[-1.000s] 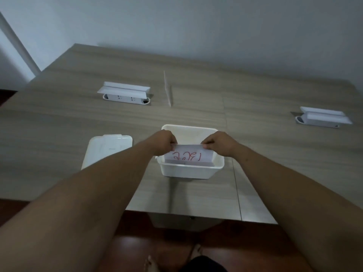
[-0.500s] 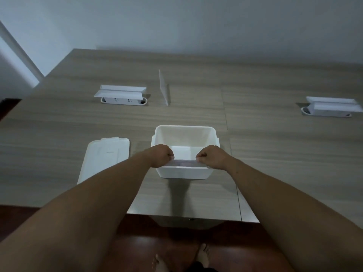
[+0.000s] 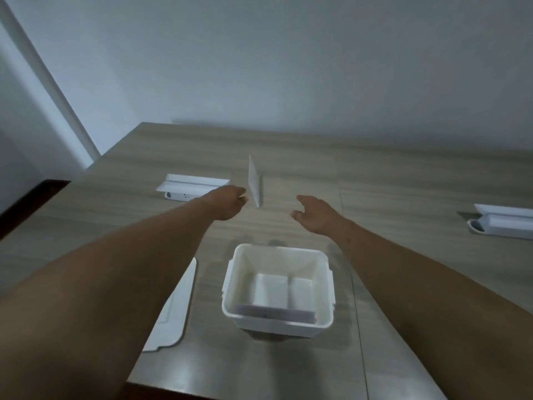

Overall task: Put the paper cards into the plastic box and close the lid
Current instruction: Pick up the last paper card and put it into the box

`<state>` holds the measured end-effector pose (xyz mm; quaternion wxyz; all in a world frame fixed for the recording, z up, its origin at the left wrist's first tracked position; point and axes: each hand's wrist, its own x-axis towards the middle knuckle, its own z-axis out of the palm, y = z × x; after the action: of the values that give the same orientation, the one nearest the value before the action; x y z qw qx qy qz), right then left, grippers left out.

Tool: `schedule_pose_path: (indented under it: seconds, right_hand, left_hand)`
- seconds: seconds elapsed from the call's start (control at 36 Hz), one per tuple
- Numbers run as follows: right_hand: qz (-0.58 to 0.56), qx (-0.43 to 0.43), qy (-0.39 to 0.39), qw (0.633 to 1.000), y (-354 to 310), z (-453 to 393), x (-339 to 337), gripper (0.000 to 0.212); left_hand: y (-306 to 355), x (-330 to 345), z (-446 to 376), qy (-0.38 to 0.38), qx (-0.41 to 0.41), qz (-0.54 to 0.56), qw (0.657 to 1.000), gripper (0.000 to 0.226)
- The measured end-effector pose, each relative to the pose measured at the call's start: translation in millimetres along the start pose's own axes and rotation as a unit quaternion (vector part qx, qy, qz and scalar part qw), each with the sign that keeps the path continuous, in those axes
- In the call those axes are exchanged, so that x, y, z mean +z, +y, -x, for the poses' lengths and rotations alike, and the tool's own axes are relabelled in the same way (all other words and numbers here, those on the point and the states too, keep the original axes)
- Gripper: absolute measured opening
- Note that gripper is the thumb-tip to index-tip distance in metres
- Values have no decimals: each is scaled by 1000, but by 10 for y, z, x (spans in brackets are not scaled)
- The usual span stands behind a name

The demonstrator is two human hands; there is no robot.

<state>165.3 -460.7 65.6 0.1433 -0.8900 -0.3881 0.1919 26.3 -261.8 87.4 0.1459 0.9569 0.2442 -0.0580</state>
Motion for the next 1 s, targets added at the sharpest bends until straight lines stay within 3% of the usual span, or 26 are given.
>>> schedule_pose_path:
  seconds: [0.14, 0.39, 0.58, 0.72, 0.94, 1.0]
  right_hand:
    - [25, 1, 9, 1000, -130, -377, -54, 59]
    - [50, 47, -39, 997, -164, -1197, 108, 64]
    - [60, 45, -56, 996, -151, -1609, 262, 61]
    - [71, 49, -74, 994, -16, -1658, 329, 62]
    - [78, 82, -61, 992, 245, -1744, 246, 64]
    - [80, 83, -57, 992, 261, -1727, 214, 64]
  left_hand:
    - [-202, -67, -441, 2, -16, 29, 999, 34]
    - [-443, 104, -1376, -33, -69, 54, 996, 45]
    - [-634, 337, -2022, -57, -134, 148, 978, 56]
    - [-581, 564, -2291, -46, -184, 260, 947, 55]
    - [-493, 728, -2484, -6, -241, 317, 917, 35]
    - [-445, 722, -2468, -7, -221, 288, 932, 36]
